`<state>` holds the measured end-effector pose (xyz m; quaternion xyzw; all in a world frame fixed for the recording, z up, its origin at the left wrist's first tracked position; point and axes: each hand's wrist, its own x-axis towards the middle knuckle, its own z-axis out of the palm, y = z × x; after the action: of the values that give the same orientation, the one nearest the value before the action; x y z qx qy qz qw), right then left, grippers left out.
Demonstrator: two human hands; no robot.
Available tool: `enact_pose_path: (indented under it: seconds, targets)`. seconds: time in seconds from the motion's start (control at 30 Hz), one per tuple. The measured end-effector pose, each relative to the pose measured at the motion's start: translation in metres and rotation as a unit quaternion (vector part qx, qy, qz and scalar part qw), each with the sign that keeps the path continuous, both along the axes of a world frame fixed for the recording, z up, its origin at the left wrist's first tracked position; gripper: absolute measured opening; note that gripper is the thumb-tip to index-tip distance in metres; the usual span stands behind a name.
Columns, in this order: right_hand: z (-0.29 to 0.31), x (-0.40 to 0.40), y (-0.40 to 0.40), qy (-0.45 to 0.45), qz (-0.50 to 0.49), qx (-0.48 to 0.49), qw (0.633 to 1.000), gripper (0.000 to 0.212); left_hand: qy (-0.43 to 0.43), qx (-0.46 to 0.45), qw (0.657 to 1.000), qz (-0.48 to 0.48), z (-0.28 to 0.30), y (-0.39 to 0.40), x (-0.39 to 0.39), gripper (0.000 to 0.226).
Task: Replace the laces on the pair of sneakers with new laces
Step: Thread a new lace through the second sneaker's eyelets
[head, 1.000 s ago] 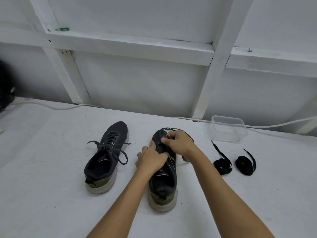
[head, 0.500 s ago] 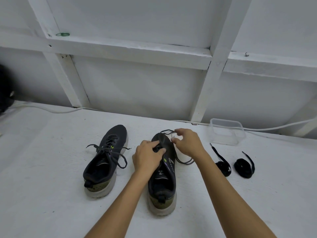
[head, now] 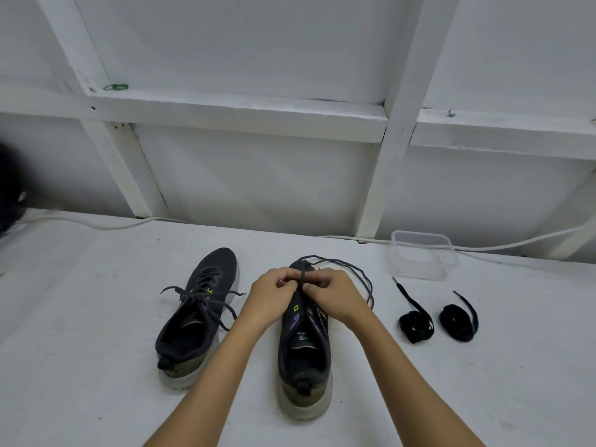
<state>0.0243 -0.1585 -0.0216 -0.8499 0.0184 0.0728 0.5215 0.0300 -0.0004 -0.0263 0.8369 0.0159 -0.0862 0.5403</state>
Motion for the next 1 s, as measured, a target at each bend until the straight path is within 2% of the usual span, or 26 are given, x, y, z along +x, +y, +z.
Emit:
enact_pose_path:
  seconds: [0.07,0.17,0.27,0.33,0.47,0.53,0.6,0.67,0.73,0.8,0.9,1.0]
  targets:
    - [0.002,0.000,0.000,0.045,-0.025,0.101,0.994,0.032,-0.034,0.024,0.999,-0.016,0.002,0.001,0.000,0.031]
    - [0.003,-0.002,-0.004,0.066,-0.047,0.169,0.982,0.011,-0.052,0.040,0.997,-0.034,0.000,0.002,0.004,0.024]
    - [0.004,-0.002,-0.007,0.050,-0.061,0.192,0.978,0.010,-0.094,0.163,0.979,-0.077,-0.002,0.002,0.009,0.026]
    - [0.003,-0.003,-0.010,0.071,-0.080,0.225,0.969,0.009,-0.106,0.244,0.959,-0.092,-0.002,0.004,0.013,0.026]
    - [0.003,0.000,-0.019,0.115,-0.154,0.326,0.926,0.012,-0.107,0.325,0.932,-0.123,0.004,0.013,0.015,0.012]
    - [0.000,0.000,-0.024,0.116,-0.207,0.257,0.937,0.016,-0.106,0.343,0.924,-0.131,0.007,0.017,0.016,0.021]
    - [-0.011,-0.001,-0.029,0.096,-0.245,0.099,0.960,0.041,-0.095,0.361,0.917,-0.137,0.007,0.021,0.015,0.030]
    - [-0.018,-0.005,-0.031,0.071,-0.228,-0.101,0.966,0.067,-0.088,0.366,0.916,-0.141,0.005,0.023,0.013,0.037]
    - [-0.021,-0.009,-0.027,0.027,-0.192,-0.228,0.954,0.074,-0.094,0.361,0.917,-0.142,0.002,0.024,0.010,0.037]
    - [-0.020,-0.011,-0.023,-0.040,-0.167,-0.265,0.949,0.064,-0.116,0.350,0.918,-0.147,0.001,0.026,0.006,0.032]
    - [-0.018,-0.012,-0.019,-0.142,-0.088,-0.248,0.954,0.036,-0.159,0.319,0.919,-0.166,0.004,0.029,0.006,0.023]
    - [-0.012,-0.013,-0.017,-0.121,0.044,-0.250,0.960,0.027,-0.178,0.263,0.932,-0.175,0.009,0.035,0.010,0.020]
